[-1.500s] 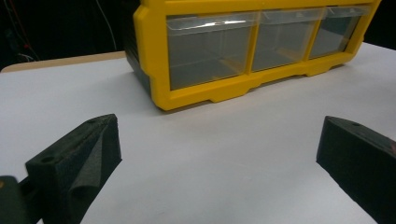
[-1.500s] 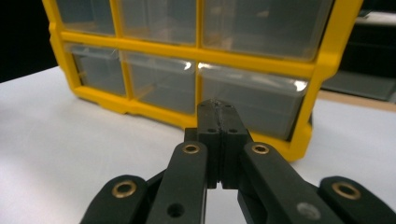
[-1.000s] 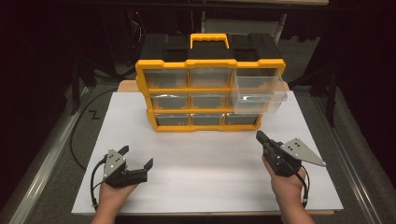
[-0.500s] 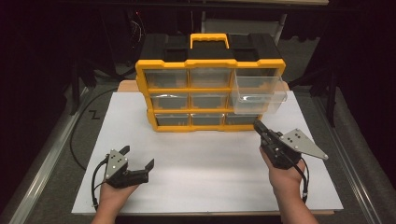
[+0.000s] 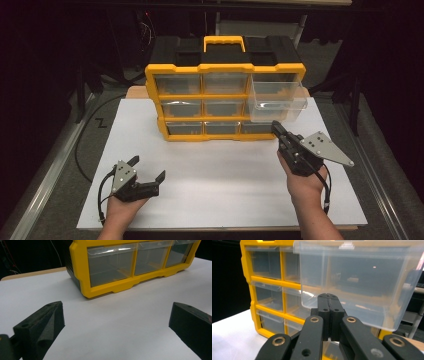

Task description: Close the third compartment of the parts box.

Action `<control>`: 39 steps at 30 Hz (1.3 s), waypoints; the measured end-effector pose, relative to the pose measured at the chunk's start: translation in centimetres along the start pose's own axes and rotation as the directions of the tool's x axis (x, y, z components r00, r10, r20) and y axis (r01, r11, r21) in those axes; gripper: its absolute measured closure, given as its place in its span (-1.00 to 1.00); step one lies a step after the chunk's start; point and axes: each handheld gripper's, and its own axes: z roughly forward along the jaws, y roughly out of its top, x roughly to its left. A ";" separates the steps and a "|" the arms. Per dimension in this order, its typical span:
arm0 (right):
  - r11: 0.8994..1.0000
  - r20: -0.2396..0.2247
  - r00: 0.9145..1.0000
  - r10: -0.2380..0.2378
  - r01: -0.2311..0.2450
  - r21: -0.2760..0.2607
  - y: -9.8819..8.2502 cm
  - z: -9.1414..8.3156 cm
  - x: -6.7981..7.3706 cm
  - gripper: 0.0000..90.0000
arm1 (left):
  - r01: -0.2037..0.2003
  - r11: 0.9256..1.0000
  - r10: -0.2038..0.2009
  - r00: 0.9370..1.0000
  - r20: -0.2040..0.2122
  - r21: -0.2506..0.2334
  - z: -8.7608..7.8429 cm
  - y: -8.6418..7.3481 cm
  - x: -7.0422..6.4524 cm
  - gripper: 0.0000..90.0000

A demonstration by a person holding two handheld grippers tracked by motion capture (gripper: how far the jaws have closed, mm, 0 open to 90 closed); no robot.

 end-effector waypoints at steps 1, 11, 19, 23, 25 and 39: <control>1.000 0.004 1.000 -0.002 0.002 -0.002 0.2 -0.1 0.0 1.00 | 0.000 1.000 0.000 1.000 0.002 0.000 0.0 0.0 0.0 -0.98; 1.000 0.017 1.000 -0.009 0.009 -0.023 1.8 -0.1 -0.3 1.00 | -0.005 1.000 0.005 1.000 0.002 0.005 0.0 0.1 -0.1 -0.98; 1.000 0.034 0.999 -0.019 0.020 -0.022 2.4 0.2 -0.4 1.00 | 0.001 1.000 -0.001 1.000 0.000 0.002 -0.1 0.1 0.0 -0.98; 1.000 0.041 0.999 -0.011 0.012 -0.019 2.4 0.4 -0.6 1.00 | 0.002 1.000 -0.002 1.000 0.002 0.001 0.0 0.1 0.1 -0.98; 1.000 0.044 0.999 -0.012 0.013 -0.017 2.5 0.5 -0.7 1.00 | 0.004 1.000 -0.004 1.000 0.005 0.002 0.0 0.1 0.1 -0.98; 1.000 0.067 0.998 -0.018 0.019 -0.013 2.9 1.1 -0.8 1.00 | 0.007 1.000 -0.007 1.000 0.009 -0.013 -0.1 0.1 0.1 -0.97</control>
